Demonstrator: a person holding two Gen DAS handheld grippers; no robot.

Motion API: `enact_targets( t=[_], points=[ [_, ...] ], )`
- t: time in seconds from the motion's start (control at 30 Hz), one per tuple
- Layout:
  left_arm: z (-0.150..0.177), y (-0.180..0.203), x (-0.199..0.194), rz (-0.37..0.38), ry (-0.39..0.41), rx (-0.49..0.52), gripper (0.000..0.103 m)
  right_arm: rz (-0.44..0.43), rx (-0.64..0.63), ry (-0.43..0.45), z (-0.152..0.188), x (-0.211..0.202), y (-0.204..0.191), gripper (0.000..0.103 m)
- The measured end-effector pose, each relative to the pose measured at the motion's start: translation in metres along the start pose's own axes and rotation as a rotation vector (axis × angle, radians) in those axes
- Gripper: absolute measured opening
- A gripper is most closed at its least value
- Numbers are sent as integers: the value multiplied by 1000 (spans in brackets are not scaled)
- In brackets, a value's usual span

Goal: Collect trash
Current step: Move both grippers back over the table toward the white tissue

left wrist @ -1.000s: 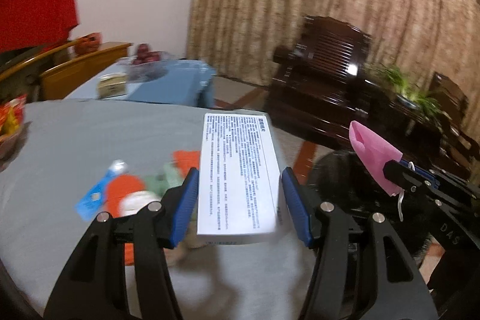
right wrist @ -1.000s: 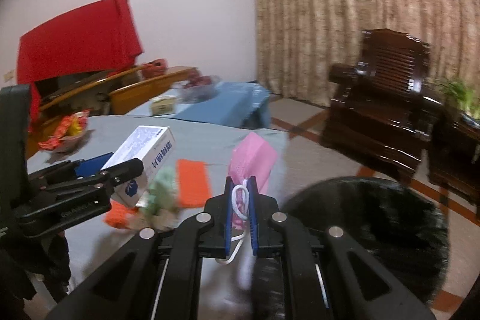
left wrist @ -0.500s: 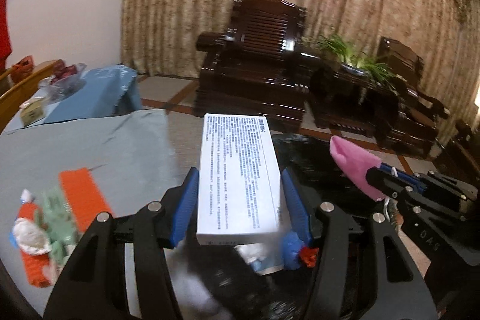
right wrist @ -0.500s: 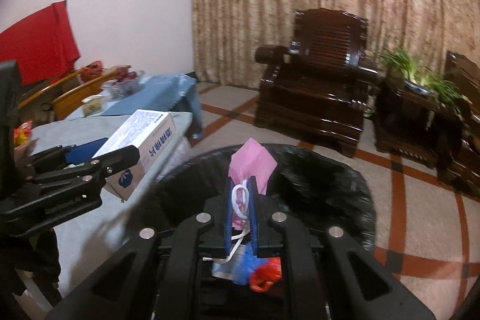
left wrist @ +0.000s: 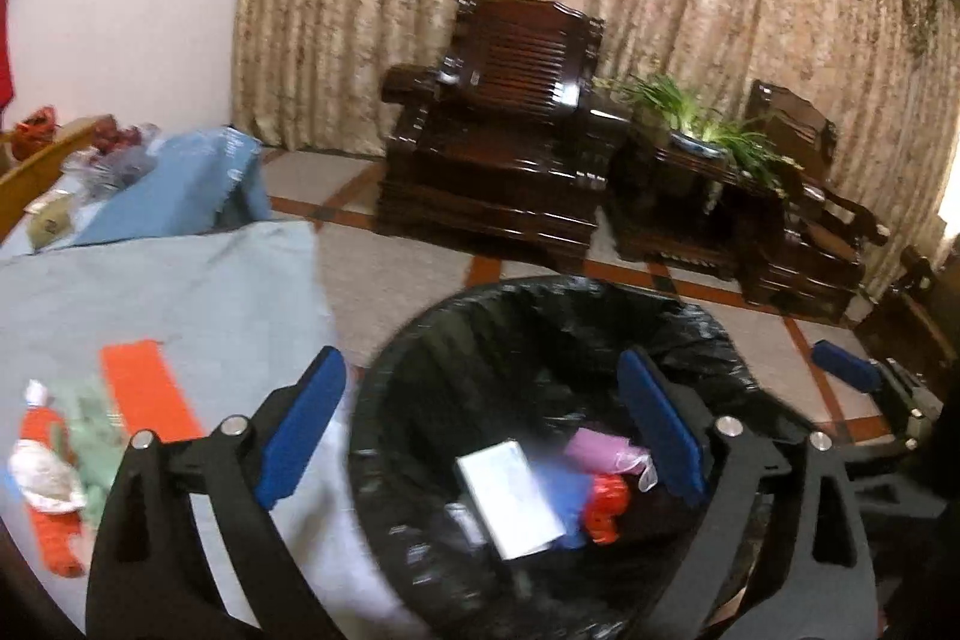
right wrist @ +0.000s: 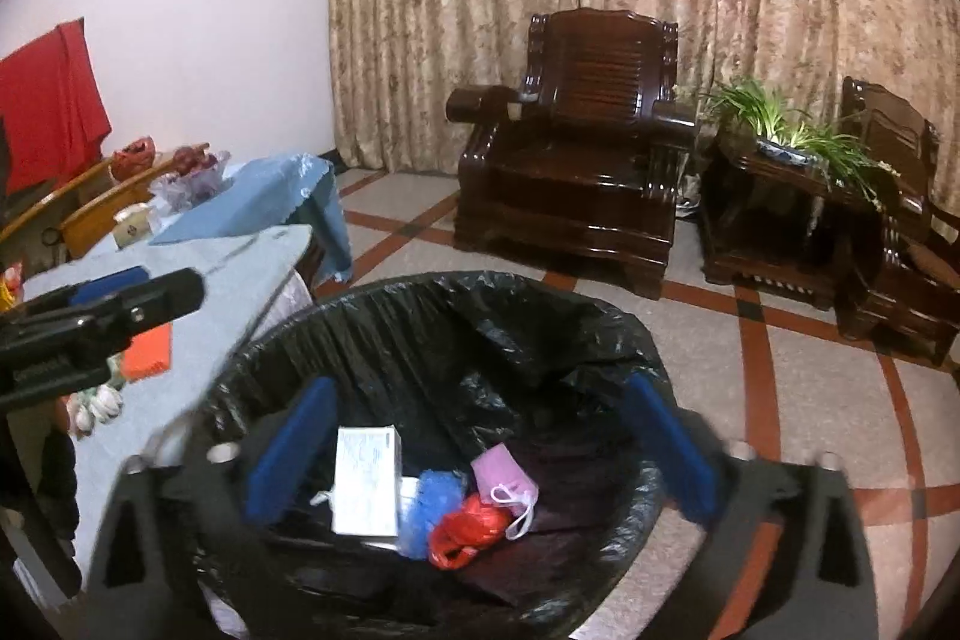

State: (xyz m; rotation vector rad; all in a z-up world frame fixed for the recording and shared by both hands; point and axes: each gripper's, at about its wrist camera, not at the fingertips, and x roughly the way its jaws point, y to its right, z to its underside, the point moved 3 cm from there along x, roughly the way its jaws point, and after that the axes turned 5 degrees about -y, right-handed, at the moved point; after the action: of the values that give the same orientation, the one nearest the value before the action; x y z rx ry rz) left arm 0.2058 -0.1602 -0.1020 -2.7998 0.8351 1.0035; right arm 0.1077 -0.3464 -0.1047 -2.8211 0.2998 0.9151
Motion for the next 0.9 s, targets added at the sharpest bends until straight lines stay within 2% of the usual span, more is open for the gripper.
enact_targets(
  t=[0.27,0.4,0.57,0.73,0.9],
  points=[
    [17,-65,-57,-179,34,-41,93,-111,-30,11,-5,-3,-54,97],
    [34,-106,-89,-288,49,-78,93,-174,-75,6,-5,1,-96,97],
    [52,-151,-120,-386,50,-133,93,-245,-135,-2,-5,7,-149,97],
    [67,-191,-137,-444,35,-190,93,-283,-187,-2,-1,16,-189,97],
    [77,-213,-137,-466,21,-217,93,-304,-222,-5,1,31,-220,97]
  ],
)
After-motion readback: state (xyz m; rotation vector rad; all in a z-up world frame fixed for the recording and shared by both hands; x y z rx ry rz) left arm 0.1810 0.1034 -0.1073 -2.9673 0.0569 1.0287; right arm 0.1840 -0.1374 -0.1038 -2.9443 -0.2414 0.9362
